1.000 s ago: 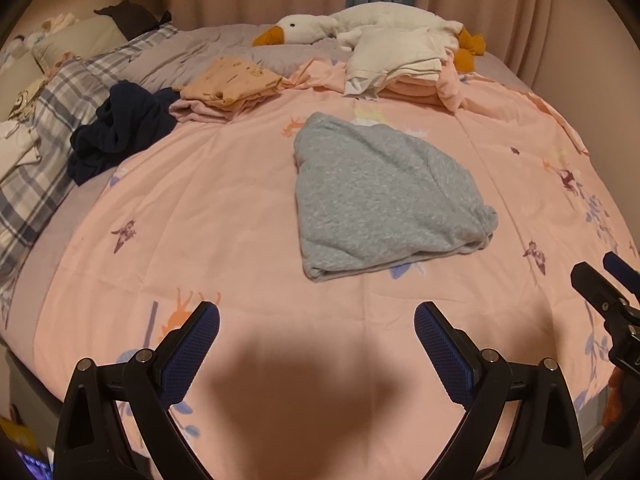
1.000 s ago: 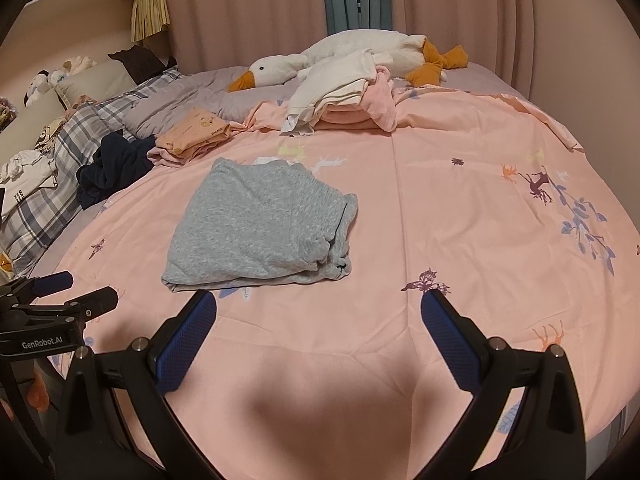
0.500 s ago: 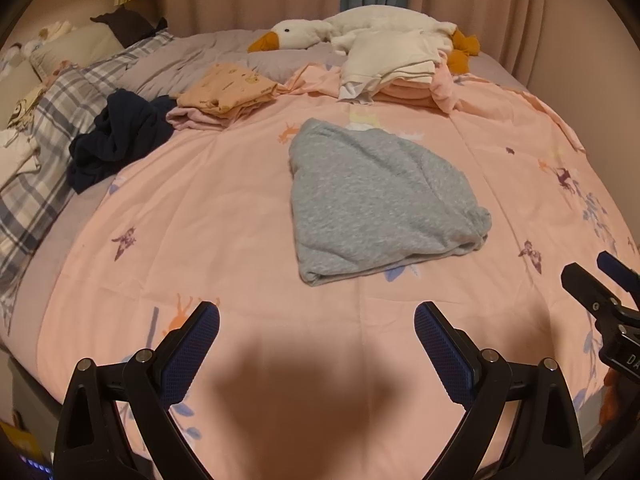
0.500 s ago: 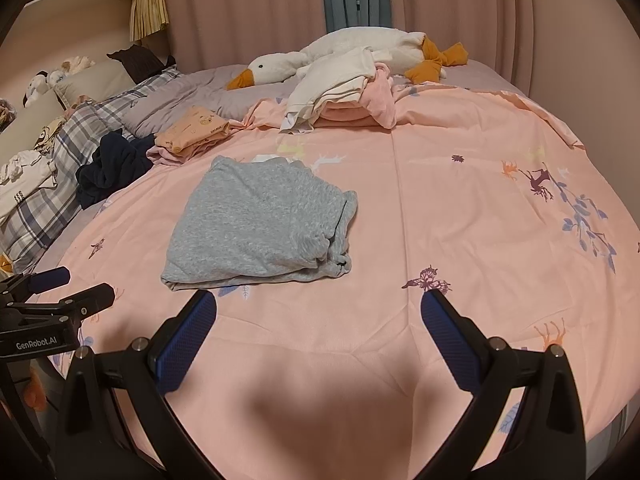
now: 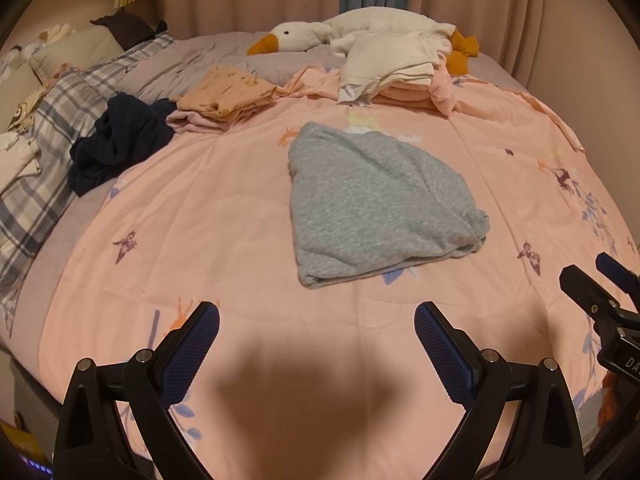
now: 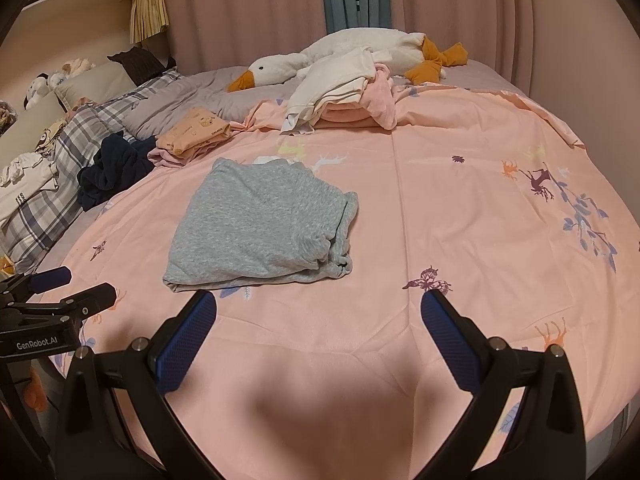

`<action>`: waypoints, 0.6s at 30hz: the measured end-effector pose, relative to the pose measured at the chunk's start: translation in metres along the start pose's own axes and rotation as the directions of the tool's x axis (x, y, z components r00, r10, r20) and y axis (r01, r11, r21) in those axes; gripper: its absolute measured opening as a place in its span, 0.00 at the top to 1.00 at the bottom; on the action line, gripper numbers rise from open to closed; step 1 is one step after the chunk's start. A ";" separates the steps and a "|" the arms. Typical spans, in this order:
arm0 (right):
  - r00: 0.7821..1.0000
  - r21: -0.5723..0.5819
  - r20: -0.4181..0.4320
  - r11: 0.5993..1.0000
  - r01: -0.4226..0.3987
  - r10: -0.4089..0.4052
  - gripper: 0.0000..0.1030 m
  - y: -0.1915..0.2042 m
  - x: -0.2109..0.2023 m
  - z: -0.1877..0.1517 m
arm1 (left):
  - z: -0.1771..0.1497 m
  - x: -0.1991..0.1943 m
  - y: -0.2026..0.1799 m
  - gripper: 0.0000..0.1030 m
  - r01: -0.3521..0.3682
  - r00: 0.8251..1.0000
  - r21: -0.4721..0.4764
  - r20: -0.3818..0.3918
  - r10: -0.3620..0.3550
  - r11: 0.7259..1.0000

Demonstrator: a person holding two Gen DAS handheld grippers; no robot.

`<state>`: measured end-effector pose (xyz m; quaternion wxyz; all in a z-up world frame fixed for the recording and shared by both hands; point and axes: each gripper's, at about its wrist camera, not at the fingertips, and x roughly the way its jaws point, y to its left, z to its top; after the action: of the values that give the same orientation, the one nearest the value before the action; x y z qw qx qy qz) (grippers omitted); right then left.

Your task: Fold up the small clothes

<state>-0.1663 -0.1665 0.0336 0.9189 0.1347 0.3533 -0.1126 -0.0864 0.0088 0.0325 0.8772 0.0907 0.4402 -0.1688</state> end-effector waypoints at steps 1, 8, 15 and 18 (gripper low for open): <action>1.000 0.001 0.000 1.000 0.000 0.000 0.00 0.001 -0.001 0.000 | 0.000 -0.001 0.000 0.06 -0.001 1.000 0.001 0.002 0.001 1.000; 1.000 0.004 0.004 1.000 -0.003 0.003 0.00 0.002 -0.002 0.001 | 0.002 -0.002 -0.001 0.06 -0.013 1.000 0.005 0.010 0.013 1.000; 1.000 0.008 0.006 1.000 -0.004 0.004 0.00 0.001 -0.004 0.002 | 0.002 -0.002 -0.001 0.06 -0.017 1.000 0.003 0.011 0.017 1.000; 1.000 0.008 0.005 1.000 -0.004 0.004 0.00 0.001 -0.004 0.002 | 0.002 -0.002 -0.002 0.06 -0.019 1.000 0.002 0.012 0.019 1.000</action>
<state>-0.1680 -0.1657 0.0380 0.9194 0.1388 0.3502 -0.1126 -0.0867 0.0072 0.0354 0.8813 0.0947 0.4339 -0.1614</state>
